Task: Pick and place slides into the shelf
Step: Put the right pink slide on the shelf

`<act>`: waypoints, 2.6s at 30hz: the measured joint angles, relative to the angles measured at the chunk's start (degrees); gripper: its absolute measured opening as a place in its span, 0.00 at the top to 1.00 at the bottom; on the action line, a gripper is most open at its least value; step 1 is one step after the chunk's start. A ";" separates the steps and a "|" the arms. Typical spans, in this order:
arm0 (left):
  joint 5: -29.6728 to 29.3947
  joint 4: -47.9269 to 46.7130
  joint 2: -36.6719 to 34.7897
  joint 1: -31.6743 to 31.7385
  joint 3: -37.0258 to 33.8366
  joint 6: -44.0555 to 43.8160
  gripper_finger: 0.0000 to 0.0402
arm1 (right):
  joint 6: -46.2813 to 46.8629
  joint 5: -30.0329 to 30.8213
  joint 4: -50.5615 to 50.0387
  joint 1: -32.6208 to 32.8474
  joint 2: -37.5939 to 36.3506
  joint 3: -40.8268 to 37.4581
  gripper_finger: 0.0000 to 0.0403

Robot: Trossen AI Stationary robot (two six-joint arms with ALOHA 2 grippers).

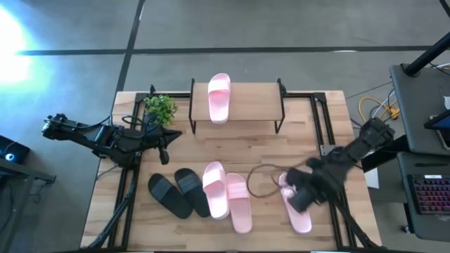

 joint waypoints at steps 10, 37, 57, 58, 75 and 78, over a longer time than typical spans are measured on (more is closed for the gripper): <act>0.09 0.09 3.01 0.00 0.03 0.16 1.00 | 11.49 -0.15 1.56 10.33 10.27 -1.03 0.97; 0.10 0.54 4.13 1.29 2.05 -1.37 1.00 | 29.43 7.91 -2.89 6.65 15.92 -0.21 0.66; 0.02 -1.38 4.84 2.28 1.02 -1.36 1.00 | -0.05 8.17 2.25 9.00 19.14 -3.69 0.42; 0.06 -1.53 4.84 2.32 0.99 -1.36 1.00 | -0.82 7.78 2.17 9.00 19.09 -3.47 0.42; 0.09 -1.34 4.62 5.16 1.03 -1.16 1.00 | 0.42 7.66 5.11 12.62 19.44 -0.49 0.42; 0.11 -1.41 4.62 5.83 0.97 -1.15 1.00 | 0.66 8.57 5.05 12.07 19.88 -2.30 0.42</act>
